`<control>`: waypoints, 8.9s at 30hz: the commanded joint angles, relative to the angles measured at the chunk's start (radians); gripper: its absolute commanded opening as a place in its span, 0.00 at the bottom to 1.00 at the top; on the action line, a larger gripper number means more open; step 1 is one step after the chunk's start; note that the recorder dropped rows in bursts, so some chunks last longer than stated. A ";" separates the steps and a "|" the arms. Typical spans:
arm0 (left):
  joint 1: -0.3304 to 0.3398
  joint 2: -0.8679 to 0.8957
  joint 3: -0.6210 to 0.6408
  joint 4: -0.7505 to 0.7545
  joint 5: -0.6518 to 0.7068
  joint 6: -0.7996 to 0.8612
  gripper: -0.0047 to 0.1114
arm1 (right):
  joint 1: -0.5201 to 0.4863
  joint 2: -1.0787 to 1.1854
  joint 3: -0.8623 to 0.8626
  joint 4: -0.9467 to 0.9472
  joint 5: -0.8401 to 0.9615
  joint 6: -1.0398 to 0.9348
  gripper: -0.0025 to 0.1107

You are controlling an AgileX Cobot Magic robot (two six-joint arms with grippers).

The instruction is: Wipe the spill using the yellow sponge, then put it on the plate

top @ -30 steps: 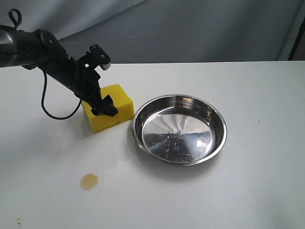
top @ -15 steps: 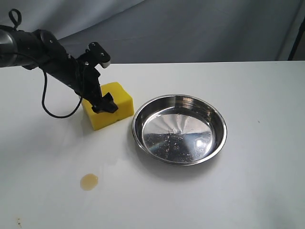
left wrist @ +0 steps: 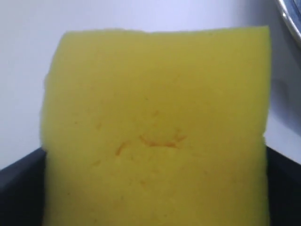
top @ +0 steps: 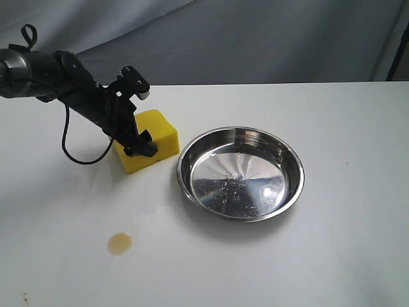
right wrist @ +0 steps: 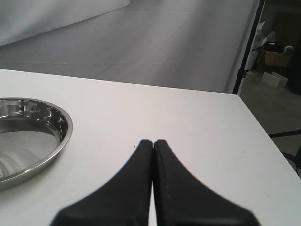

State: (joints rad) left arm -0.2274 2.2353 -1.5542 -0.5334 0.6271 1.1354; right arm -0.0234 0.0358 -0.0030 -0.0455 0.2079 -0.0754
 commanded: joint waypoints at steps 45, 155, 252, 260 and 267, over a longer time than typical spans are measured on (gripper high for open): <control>-0.005 -0.340 0.013 0.242 0.499 -0.349 0.04 | 0.003 0.003 0.003 0.007 -0.008 0.002 0.02; -0.005 -0.459 0.560 0.249 0.136 -0.191 0.04 | 0.003 0.003 0.003 0.007 -0.008 0.002 0.02; -0.367 -0.475 0.587 0.376 0.129 -0.393 0.04 | 0.003 0.003 0.003 0.007 -0.008 0.002 0.02; -0.073 -0.553 0.589 0.063 0.110 -0.365 0.04 | 0.003 0.003 0.003 0.007 -0.008 0.002 0.02; 0.021 -0.489 0.589 -0.048 0.155 -0.367 0.04 | 0.003 0.003 0.003 0.007 -0.008 0.002 0.02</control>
State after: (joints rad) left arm -0.2147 1.7188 -0.9694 -0.5404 0.7644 0.7615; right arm -0.0234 0.0358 -0.0030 -0.0455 0.2079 -0.0754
